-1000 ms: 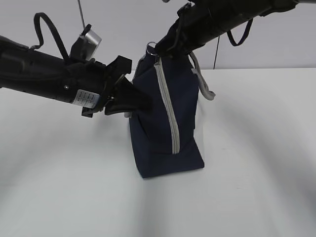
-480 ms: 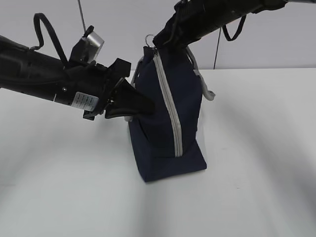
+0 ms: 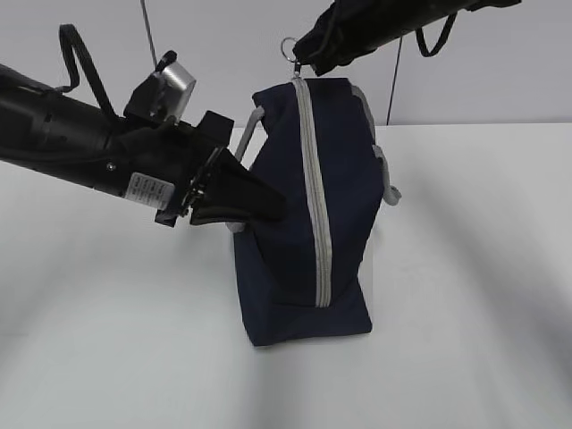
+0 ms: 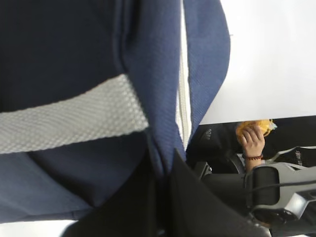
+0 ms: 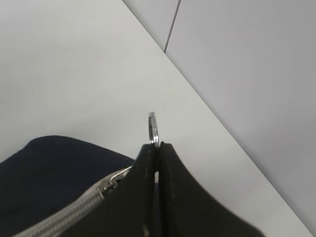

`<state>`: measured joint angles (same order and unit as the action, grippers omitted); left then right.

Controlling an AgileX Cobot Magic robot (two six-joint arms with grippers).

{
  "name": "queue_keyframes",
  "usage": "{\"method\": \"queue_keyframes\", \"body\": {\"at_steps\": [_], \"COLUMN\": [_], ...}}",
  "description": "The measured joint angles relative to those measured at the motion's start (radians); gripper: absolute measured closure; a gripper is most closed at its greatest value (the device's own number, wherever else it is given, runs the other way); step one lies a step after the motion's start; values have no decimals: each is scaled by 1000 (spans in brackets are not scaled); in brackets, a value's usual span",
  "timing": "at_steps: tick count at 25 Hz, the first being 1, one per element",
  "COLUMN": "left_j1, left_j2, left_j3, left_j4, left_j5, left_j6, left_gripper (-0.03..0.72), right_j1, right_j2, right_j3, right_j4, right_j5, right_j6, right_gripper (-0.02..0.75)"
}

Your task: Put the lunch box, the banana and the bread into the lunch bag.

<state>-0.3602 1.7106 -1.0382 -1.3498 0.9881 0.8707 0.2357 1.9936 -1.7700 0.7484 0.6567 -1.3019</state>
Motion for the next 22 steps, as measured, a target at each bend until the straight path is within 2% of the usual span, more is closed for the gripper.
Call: {"method": "queue_keyframes", "body": {"at_steps": [7,16,22], "left_j1": [0,0,0], "left_j2": [-21,-32,-33], "left_j3": [0,0,0], "left_j4": [55,86,93], "left_j5": [11,15,14], "left_j6": [0,0,0], "left_gripper": [688,688,688], "right_j1": [-18,-63,-65], "right_j2": [107,243,270], "right_j3": [-94,-286,-314], "right_j4": [0,10,10], "right_j5": [2,186,219], "right_j6": [0,4,16], "right_gripper": [754,754,754]}}
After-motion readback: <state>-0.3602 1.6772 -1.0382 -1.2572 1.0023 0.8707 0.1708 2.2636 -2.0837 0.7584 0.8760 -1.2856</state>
